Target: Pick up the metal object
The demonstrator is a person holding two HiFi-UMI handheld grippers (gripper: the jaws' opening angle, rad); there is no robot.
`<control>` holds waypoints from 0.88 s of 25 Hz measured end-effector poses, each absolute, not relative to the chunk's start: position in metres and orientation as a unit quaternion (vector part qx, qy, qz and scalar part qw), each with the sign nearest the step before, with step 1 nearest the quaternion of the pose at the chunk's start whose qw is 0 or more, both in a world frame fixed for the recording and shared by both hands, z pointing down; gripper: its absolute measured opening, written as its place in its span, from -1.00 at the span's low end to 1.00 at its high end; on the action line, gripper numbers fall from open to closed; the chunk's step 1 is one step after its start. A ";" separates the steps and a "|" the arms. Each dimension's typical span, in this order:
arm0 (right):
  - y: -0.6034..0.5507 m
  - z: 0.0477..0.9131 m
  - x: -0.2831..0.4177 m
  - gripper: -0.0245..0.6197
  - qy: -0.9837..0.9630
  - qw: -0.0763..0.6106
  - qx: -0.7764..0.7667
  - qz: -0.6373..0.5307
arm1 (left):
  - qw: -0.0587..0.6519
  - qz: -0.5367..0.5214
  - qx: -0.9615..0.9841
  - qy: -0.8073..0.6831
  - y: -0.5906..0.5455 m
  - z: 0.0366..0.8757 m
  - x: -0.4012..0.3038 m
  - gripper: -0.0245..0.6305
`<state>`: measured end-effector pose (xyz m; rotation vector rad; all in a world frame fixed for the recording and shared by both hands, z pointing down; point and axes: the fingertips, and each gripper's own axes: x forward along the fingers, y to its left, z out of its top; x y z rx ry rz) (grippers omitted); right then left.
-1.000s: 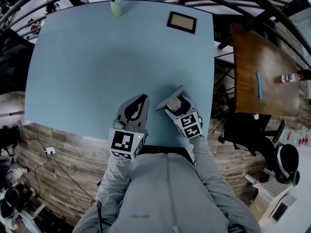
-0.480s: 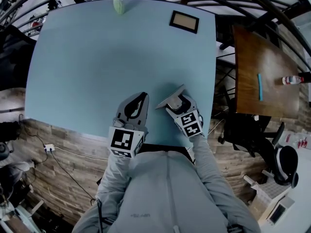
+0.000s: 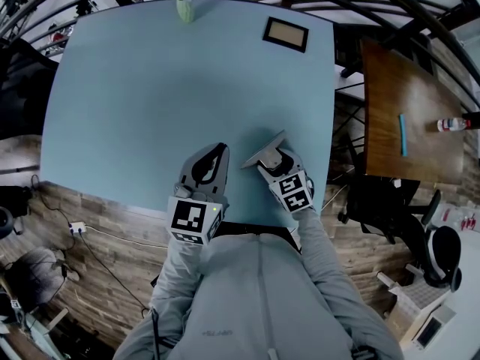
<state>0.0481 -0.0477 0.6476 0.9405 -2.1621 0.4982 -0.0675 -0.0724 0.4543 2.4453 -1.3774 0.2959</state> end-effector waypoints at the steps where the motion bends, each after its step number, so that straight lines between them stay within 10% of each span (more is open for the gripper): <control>1: -0.048 0.647 0.049 0.00 -0.838 0.356 0.366 0.193 | 0.159 0.103 0.855 -0.482 -0.072 0.454 -0.068 -0.81; 22: -0.064 0.589 0.074 0.00 -0.847 0.310 0.400 0.161 | 0.132 0.089 0.855 -0.493 -0.080 0.426 -0.066 -0.81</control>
